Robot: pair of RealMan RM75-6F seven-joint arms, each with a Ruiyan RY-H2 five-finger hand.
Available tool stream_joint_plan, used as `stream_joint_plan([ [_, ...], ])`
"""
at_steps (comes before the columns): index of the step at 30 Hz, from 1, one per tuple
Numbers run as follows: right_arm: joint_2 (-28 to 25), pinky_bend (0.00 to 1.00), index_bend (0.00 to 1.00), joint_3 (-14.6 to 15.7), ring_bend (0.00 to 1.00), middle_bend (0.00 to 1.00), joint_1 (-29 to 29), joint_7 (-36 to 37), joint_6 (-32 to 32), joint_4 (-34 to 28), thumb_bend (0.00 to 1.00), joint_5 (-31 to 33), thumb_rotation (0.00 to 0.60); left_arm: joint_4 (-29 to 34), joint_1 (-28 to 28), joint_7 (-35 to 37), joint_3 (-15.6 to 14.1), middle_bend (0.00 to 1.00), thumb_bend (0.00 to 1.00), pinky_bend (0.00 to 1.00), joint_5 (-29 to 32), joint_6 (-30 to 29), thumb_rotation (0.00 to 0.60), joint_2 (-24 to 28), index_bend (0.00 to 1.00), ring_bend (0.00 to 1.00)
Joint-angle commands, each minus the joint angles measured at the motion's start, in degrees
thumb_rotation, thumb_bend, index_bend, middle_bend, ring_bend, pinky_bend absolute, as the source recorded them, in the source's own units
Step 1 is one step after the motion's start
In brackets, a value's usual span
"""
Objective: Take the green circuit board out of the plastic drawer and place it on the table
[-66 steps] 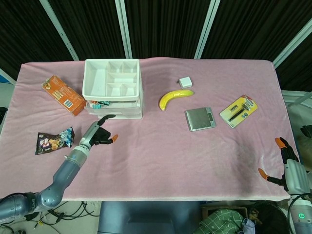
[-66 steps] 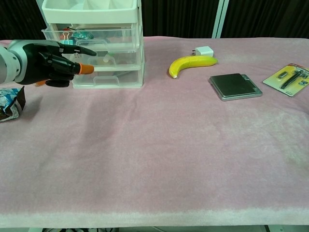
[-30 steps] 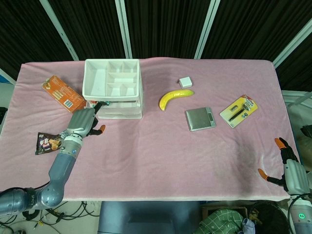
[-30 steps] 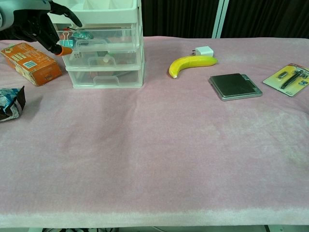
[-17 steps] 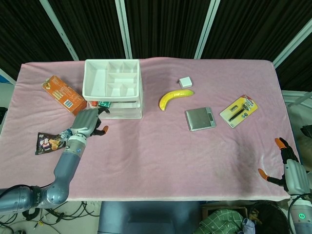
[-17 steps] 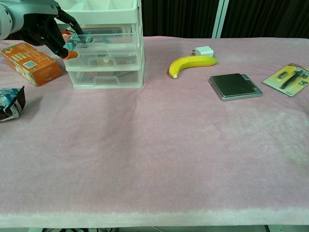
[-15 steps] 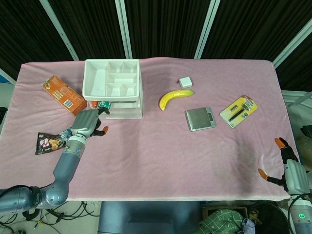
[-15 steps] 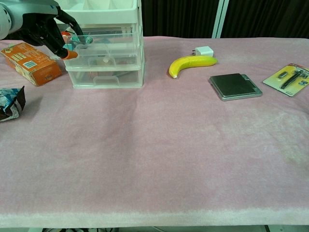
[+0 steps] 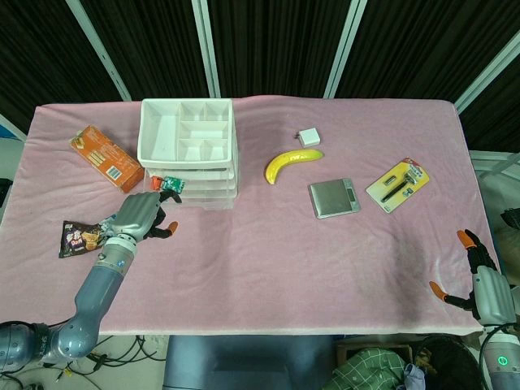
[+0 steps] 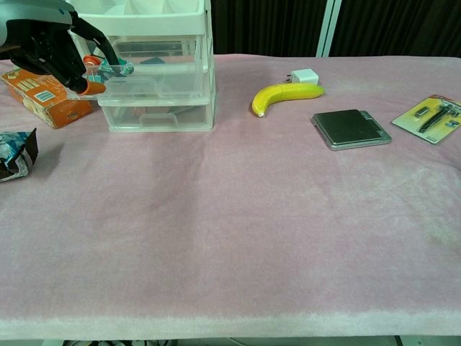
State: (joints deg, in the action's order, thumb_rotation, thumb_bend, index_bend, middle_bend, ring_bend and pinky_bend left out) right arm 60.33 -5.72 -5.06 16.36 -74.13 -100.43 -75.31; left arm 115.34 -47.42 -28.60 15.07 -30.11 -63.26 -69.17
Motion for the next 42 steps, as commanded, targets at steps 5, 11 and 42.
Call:
stream_joint_plan([
  [5, 0.0, 0.12, 0.00, -0.1, 0.00, 0.00, 0.0, 0.1, -0.1, 0.0, 0.12, 0.0, 0.600, 1.8, 0.4, 1.0, -0.8, 1.00, 0.36, 0.99, -0.9, 0.8, 0.600, 1.6, 0.36, 0.99],
  [11, 0.0, 0.12, 0.00, -0.1, 0.00, 0.00, 0.1, 0.1, -0.2, 0.0, 0.12, 0.0, 0.600, 4.0, 0.7, 1.6, -1.4, 1.00, 0.36, 0.99, -2.0, 1.3, 0.600, 3.2, 0.36, 0.99],
  [42, 0.0, 0.12, 0.00, -0.3, 0.00, 0.00, 0.0, 0.6, 0.1, 0.0, 0.12, 0.6, 0.600, 1.1, -7.8, -8.5, 0.9, 1.00, 0.14, 1.00, 5.3, -1.6, 0.600, 8.0, 0.27, 1.00],
])
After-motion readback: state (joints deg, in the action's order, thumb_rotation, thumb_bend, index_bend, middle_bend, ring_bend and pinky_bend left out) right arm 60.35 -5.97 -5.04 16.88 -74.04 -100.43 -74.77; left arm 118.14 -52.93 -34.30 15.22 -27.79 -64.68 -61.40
